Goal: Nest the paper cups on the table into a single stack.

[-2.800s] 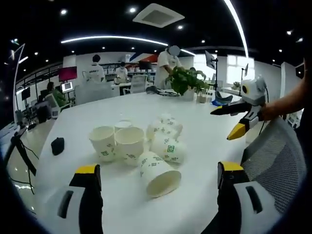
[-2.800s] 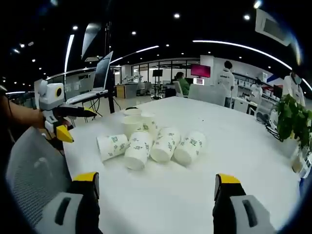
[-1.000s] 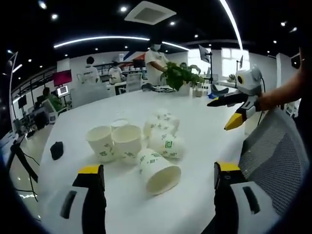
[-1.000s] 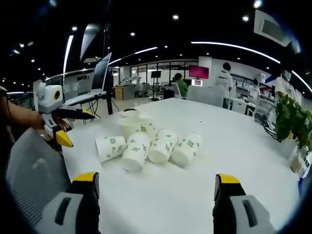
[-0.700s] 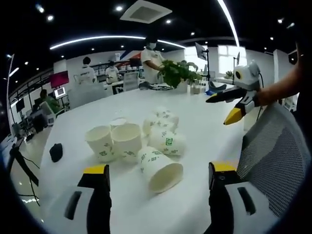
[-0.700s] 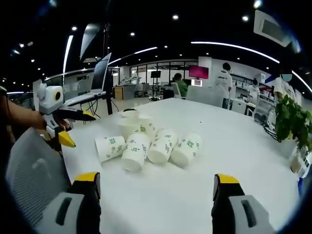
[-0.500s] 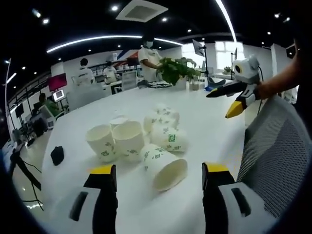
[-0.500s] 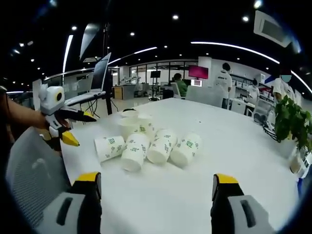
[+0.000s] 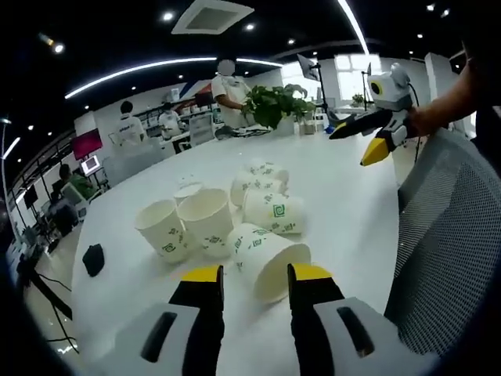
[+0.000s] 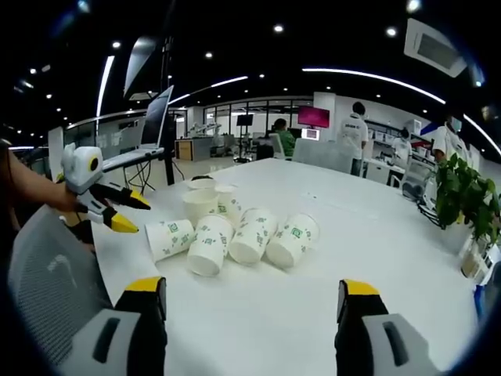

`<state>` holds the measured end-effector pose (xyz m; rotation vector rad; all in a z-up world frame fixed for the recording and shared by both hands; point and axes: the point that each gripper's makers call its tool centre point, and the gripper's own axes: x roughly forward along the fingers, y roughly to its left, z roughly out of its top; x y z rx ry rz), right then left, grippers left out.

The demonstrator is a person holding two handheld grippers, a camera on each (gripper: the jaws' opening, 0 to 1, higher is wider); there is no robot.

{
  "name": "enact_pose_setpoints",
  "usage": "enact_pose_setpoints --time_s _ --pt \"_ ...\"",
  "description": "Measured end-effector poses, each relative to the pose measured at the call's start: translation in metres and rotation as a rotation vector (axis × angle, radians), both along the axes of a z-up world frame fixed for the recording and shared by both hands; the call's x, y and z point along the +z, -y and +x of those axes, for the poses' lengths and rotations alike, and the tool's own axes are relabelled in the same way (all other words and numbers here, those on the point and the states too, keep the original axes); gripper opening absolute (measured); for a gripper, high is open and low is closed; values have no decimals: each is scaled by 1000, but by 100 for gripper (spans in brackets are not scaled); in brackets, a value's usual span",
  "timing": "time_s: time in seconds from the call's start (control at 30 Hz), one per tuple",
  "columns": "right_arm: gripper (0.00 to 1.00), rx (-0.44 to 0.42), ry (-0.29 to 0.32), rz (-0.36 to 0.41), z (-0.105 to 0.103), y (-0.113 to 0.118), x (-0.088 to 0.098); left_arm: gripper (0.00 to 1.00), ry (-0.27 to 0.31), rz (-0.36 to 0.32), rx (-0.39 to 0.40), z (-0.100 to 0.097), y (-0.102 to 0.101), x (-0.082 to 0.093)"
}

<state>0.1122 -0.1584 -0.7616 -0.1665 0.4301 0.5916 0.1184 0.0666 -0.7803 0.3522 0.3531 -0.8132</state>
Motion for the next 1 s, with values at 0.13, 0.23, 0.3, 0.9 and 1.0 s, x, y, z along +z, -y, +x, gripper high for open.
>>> enact_pose_setpoints --time_s 0.13,0.23,0.3,0.9,1.0 --pt "90 -6 2 5 1 2 1 27 7 20 -10 3 0 -5" --pt "90 -10 2 8 1 2 1 24 9 41 -24 5 1 -9" --pt "89 -11 0 10 1 2 1 21 8 48 -24 6 2 -11" --pt "88 -19 0 22 1 2 3 7 2 126 -27 14 1 -25" --pt "88 -20 2 25 1 1 4 3 6 122 -9 14 -3 -24"
